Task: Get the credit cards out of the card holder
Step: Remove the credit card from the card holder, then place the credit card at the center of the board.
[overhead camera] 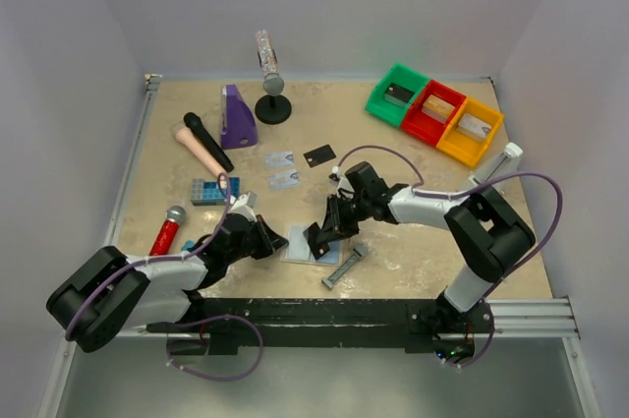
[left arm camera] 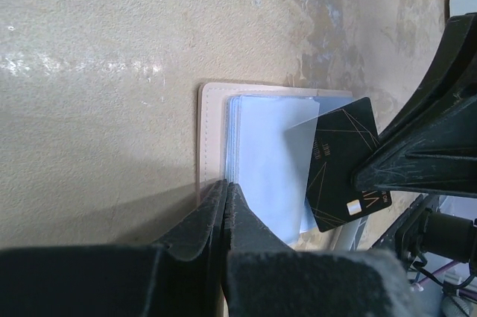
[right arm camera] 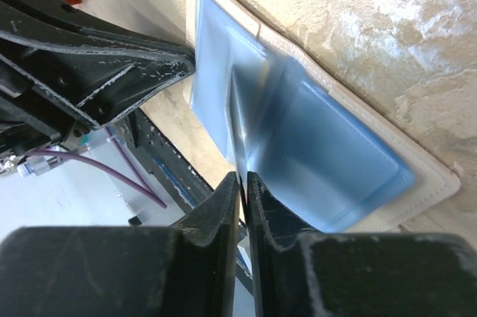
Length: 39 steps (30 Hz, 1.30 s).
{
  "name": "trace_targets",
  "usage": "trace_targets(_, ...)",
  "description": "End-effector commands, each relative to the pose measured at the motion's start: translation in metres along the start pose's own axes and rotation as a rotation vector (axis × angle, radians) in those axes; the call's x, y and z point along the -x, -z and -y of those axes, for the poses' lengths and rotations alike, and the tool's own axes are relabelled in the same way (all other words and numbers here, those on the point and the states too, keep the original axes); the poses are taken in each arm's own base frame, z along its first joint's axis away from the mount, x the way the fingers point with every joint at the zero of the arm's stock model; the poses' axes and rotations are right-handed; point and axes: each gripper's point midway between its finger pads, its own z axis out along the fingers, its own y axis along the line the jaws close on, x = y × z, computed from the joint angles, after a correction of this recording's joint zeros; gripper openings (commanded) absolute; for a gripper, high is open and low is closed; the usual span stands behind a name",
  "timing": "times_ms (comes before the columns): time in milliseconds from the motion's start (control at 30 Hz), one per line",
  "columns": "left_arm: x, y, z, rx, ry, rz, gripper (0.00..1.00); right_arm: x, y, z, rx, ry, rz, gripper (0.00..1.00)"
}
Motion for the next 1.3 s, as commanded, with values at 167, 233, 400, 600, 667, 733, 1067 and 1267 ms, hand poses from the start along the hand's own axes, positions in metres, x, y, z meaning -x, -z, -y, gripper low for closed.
trace_targets(167, -0.002, 0.006, -0.009, 0.041, -0.006, 0.004, 0.00, 0.006, 0.014, -0.009, 0.011, 0.036, 0.052, 0.00)
trace_targets(233, 0.002, 0.007, -0.006, 0.037, -0.009, 0.014, 0.00, 0.006, 0.016, -0.011, 0.016, 0.036, 0.054, 0.00)
trace_targets(400, 0.018, 0.013, 0.009, 0.023, -0.031, 0.056, 0.07, 0.005, 0.026, -0.021, 0.038, 0.039, 0.072, 0.00)
trace_targets(600, 0.034, 0.019, 0.030, -0.008, -0.057, 0.078, 0.33, 0.004, 0.040, -0.034, 0.067, 0.062, 0.093, 0.00)
trace_targets(667, 0.037, 0.022, 0.036, -0.023, -0.064, 0.083, 0.48, 0.004, 0.046, -0.040, 0.083, 0.071, 0.109, 0.00)
trace_targets(733, 0.042, 0.025, 0.041, -0.032, -0.064, 0.102, 0.56, 0.005, 0.053, -0.049, 0.114, 0.081, 0.132, 0.00)
trace_targets(1067, 0.073, 0.073, 0.107, -0.496, 0.049, 0.348, 0.76, 0.026, 0.089, -0.119, 0.434, 0.146, 0.299, 0.00)
trace_targets(1267, 0.071, 0.091, 0.141, -0.644, -0.013, 0.309, 0.76, 0.020, 0.096, -0.131, 0.521, 0.190, 0.293, 0.00)
